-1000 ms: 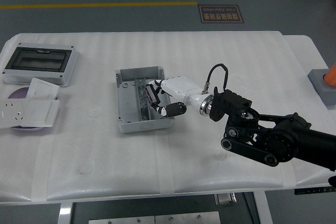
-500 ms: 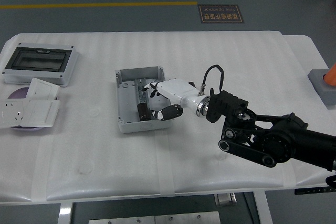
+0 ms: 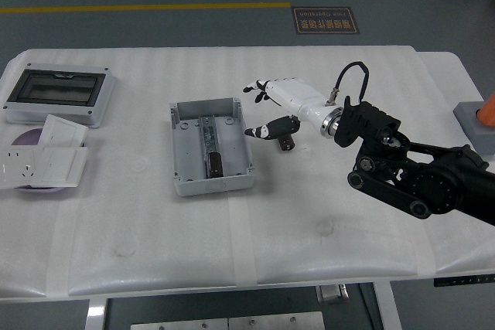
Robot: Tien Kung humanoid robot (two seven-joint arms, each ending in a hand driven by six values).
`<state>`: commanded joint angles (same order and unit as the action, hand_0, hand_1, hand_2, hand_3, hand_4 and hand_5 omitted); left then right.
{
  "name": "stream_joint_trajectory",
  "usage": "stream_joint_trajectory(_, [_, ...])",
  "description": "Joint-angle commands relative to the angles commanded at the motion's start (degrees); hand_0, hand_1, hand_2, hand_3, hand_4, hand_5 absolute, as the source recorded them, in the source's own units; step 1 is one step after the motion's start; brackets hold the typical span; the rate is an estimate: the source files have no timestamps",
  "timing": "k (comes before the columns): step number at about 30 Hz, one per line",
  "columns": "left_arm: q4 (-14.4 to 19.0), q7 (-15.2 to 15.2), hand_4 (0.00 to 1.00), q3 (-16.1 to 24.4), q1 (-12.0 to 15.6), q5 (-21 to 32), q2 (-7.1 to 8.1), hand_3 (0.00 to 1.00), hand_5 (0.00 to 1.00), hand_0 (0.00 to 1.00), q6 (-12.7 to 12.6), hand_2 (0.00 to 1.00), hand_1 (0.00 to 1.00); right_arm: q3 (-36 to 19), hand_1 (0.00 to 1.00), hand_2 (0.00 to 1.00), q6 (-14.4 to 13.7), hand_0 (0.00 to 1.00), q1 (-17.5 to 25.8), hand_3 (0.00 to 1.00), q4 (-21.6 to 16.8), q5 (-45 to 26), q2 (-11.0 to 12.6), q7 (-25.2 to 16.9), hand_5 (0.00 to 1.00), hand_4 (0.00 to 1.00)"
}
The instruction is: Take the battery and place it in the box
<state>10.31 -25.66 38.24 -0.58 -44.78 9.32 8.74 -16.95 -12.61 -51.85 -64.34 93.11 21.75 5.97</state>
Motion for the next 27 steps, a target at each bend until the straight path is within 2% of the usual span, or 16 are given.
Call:
stream_joint_trajectory(3, [0.0, 0.07, 0.419, -0.35, -0.2, 0.32, 0.04, 0.528, 0.429, 0.667, 0.0, 0.62, 0.666, 3.15, 0.716, 0.758, 0.68, 0.755, -1.66, 0.845, 3.4, -0.86, -0.04, -0.11, 0.475, 0.888])
stream_joint_trajectory(8, [0.0, 0.16, 0.419, -0.83, -0.44, 0.72, 0.07, 0.529, 0.428, 0.667, 0.02, 0.62, 0.666, 9.34, 0.717, 0.757, 2.25, 0.756, -3.61, 0.84, 8.43, -1.66, -1.41, -0.03, 0.479, 0.89])
stream_joint_trajectory(14, [0.0, 0.06, 0.418, -0.59, -0.46, 0.12, 0.15, 0.529, 0.428, 0.667, 0.19, 0.62, 0.666, 15.31, 0.721, 0.754, 4.74, 0.759, -4.98, 0.838, 11.34, -0.55, -2.7, 1.11, 0.482, 0.885])
stream_joint_trajectory(20, [0.0, 0.25, 0.418, -0.99, -0.68, 0.41, 0.15, 0.529, 0.428, 0.667, 0.1, 0.62, 0.666, 16.23, 0.724, 0.755, 5.94, 0.76, -6.12, 0.839, 13.3, -0.24, -3.98, 1.28, 0.482, 0.884])
stream_joint_trajectory(27, [0.0, 0.55, 0.413, -2.1, -1.05, 1.38, 0.19, 0.529, 0.429, 0.667, -0.09, 0.62, 0.666, 14.24, 0.727, 0.758, 9.08, 0.761, -6.91, 0.844, 15.07, 0.79, -5.59, 1.05, 0.482, 0.881])
